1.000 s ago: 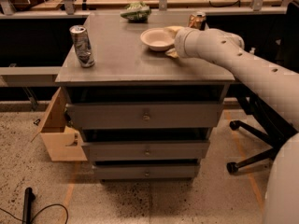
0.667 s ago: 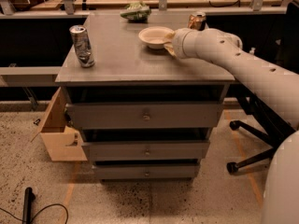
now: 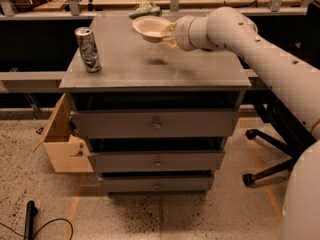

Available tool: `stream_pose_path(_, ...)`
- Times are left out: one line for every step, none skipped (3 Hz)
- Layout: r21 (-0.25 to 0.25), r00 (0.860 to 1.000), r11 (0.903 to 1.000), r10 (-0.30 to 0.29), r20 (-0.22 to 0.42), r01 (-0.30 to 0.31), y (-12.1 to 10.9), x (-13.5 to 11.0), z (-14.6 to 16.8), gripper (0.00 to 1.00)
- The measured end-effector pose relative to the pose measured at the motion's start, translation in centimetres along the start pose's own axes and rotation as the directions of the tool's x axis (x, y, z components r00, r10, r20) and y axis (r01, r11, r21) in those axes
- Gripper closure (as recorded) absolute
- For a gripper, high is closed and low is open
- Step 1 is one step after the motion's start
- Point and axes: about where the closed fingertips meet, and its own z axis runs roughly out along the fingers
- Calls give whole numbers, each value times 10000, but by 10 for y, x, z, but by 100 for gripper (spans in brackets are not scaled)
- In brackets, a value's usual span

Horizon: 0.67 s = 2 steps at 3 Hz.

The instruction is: Move paper bowl near redbull can

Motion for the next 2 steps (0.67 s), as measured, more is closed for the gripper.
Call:
stream_pose_path(-452, 9902, 9966, -621, 1251, 682, -14, -46, 1, 100)
stream_pose_path(-1000, 9727, 9848, -1204, 1984, 1423, -8, -83, 5, 100)
